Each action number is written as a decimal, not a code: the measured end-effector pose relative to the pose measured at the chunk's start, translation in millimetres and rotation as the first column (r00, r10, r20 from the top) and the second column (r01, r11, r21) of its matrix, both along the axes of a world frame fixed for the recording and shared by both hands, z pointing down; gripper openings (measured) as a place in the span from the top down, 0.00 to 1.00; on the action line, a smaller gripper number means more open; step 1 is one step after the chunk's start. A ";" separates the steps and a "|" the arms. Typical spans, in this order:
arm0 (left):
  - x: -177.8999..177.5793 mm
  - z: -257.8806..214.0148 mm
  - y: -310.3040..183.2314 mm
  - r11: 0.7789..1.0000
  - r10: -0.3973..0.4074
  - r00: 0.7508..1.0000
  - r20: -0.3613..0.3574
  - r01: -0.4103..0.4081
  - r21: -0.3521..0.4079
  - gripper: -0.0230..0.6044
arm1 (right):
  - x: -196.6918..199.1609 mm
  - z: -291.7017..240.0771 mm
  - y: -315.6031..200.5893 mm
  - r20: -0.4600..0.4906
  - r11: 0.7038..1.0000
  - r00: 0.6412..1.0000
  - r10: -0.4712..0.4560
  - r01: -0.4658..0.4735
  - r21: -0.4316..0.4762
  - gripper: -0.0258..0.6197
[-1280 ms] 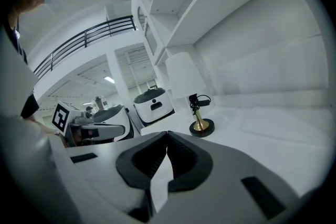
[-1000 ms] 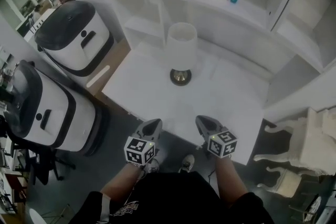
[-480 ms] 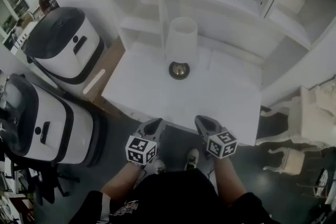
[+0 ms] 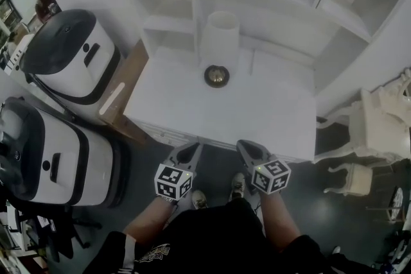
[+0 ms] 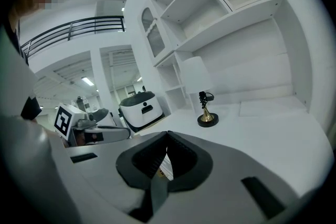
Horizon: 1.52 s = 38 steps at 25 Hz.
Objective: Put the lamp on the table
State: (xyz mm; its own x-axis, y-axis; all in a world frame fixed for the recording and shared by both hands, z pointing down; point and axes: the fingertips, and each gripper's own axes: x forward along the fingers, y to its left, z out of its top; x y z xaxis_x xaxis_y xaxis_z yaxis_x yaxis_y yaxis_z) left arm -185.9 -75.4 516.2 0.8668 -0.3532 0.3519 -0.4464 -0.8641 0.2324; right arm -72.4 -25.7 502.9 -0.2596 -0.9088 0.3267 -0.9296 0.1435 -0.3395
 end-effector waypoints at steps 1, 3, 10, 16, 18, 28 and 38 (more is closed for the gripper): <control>-1.1 0.2 1.7 1.000 0.007 1.000 -0.001 -0.007 -0.001 0.95 | -2.5 -0.6 2.4 -0.002 1.000 1.000 0.004 -0.004 0.001 0.92; -2.5 0.7 5.0 1.000 0.020 1.000 -0.003 -0.020 -0.002 0.95 | -7.3 -1.3 6.7 -0.005 1.000 1.000 0.012 -0.012 0.005 0.92; -7.0 -1.0 18.7 0.998 0.060 0.998 -0.001 -0.060 0.001 0.95 | -19.3 -3.7 20.5 -0.008 0.999 0.999 0.032 -0.032 0.013 0.92; -13.5 1.4 21.3 0.998 0.064 0.998 0.002 -0.064 -0.002 0.95 | -26.7 -1.6 24.2 -0.003 0.999 0.999 0.038 -0.038 0.015 0.92; -14.8 2.4 22.2 0.998 0.064 0.998 0.003 -0.064 -0.004 0.95 | -27.9 -0.4 25.1 -0.004 0.999 0.999 0.037 -0.037 0.013 0.92; -20.4 4.8 24.0 0.998 0.060 0.998 0.006 -0.060 -0.006 0.95 | -32.3 0.8 23.6 -0.004 1.000 1.000 0.026 -0.026 0.012 0.92; -17.3 3.4 26.3 0.998 0.067 0.998 0.001 -0.067 -0.006 0.95 | -29.6 -0.9 24.9 -0.011 1.000 1.000 0.027 -0.027 0.013 0.92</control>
State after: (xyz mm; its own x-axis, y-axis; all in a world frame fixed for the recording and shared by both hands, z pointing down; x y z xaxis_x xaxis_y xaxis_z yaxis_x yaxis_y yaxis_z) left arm -203.2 -49.2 519.6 0.8883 -0.2919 0.3546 -0.3874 -0.8908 0.2373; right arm -102.1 -0.8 502.0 -0.2315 -0.9196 0.3174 -0.9369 0.1228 -0.3274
